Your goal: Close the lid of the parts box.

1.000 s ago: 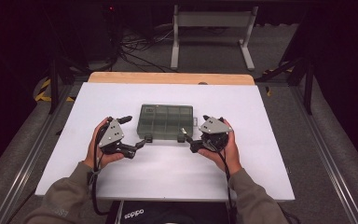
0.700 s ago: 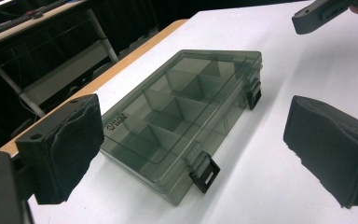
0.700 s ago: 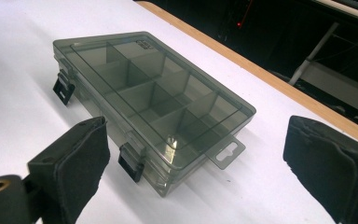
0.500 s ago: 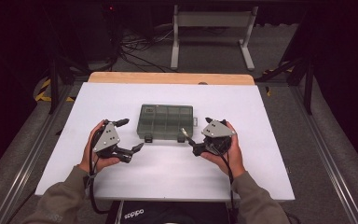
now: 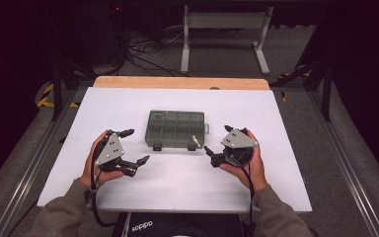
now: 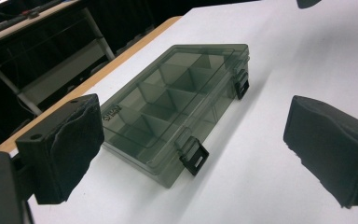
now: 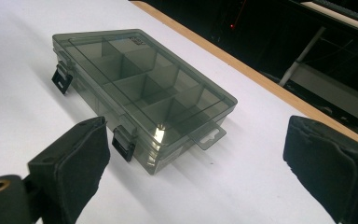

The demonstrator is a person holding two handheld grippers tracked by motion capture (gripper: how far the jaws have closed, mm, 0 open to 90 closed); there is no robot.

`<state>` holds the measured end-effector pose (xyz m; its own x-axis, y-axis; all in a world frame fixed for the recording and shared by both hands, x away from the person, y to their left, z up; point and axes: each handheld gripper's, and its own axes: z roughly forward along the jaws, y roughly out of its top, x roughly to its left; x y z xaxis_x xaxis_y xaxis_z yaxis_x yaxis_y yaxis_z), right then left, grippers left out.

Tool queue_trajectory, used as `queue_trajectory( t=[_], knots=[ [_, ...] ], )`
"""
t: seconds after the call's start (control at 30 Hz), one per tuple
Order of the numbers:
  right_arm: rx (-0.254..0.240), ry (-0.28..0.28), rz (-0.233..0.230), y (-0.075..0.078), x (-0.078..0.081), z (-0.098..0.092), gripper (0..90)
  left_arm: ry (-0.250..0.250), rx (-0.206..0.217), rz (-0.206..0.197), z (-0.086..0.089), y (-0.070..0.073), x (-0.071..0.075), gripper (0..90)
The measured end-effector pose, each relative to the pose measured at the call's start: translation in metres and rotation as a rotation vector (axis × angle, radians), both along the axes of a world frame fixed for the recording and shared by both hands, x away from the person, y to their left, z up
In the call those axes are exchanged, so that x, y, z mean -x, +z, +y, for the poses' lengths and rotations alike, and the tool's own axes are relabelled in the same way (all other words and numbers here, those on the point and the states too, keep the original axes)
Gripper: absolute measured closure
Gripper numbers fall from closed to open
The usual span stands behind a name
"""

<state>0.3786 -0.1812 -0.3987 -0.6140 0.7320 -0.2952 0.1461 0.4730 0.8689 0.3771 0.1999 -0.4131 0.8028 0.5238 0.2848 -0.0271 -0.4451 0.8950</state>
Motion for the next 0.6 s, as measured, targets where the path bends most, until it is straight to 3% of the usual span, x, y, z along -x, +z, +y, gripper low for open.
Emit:
queue_trajectory(
  t=[0.6],
  knots=[
    [0.01,0.008,0.01,-0.003,0.013,-0.012,7.6,0.001,-0.018,0.0,0.01,-0.004,0.014,4.8]
  ],
)
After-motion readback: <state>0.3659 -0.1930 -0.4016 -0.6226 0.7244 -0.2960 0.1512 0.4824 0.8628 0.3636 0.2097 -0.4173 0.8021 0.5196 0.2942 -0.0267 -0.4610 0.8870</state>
